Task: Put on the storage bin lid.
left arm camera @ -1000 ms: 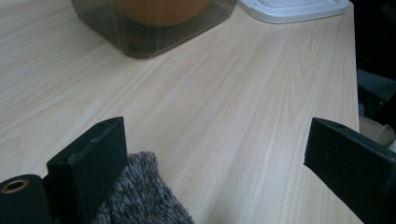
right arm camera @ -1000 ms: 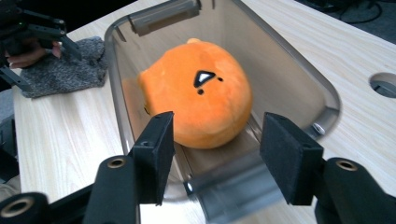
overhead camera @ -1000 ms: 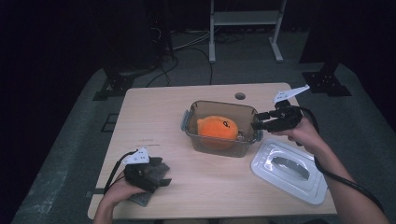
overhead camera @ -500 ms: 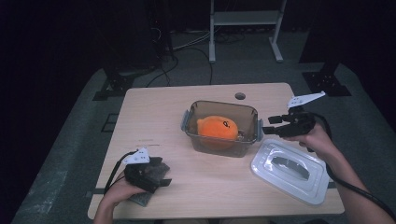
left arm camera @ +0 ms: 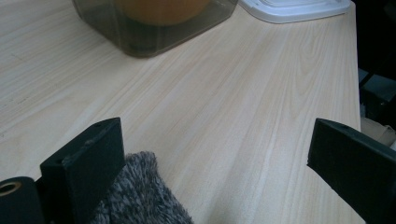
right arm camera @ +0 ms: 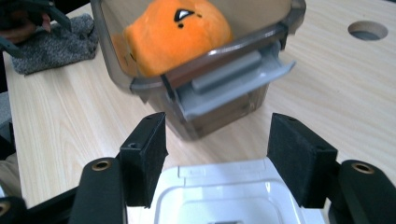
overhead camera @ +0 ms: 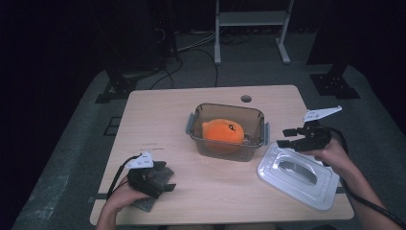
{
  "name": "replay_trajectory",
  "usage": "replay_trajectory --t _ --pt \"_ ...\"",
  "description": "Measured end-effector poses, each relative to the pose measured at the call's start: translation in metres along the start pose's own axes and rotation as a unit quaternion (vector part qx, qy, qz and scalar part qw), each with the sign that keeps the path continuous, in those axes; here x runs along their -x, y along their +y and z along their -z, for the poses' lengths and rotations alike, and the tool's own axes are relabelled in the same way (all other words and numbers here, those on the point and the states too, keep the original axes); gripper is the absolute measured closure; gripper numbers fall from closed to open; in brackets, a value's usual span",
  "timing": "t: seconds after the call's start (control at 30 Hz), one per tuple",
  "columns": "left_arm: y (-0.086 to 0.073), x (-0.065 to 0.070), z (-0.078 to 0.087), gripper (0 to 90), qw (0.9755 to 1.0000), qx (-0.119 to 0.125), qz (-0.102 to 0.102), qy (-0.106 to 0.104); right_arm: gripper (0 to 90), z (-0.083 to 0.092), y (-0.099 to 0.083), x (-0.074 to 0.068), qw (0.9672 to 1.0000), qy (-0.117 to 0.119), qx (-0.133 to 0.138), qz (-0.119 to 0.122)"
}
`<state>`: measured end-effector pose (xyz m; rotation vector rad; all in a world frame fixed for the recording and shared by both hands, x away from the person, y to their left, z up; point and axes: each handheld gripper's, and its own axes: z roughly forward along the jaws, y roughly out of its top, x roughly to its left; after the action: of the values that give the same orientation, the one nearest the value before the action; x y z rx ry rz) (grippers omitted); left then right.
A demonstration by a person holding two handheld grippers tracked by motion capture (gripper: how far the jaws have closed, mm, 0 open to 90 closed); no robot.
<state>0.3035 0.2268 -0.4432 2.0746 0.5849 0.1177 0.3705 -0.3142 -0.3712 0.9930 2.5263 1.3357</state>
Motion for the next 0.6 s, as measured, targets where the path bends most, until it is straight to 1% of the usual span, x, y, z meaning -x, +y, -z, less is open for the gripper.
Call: replay_trajectory --t 0.3,0.43,0.6 --pt "0.000 0.000 0.000 3.1 1.0000 0.000 0.000 0.001 35.4 0.006 -0.021 -0.001 0.9999 -0.001 -0.011 -0.003" --pt "0.000 0.001 0.000 3.0 1.0000 -0.001 0.001 0.000 35.0 0.008 -0.030 0.000 0.9999 -0.002 -0.011 -0.005" --pt "0.001 0.001 -0.001 3.0 1.0000 -0.005 -0.002 -0.002 34.0 0.006 -0.041 0.000 0.9999 -0.003 -0.011 -0.004"
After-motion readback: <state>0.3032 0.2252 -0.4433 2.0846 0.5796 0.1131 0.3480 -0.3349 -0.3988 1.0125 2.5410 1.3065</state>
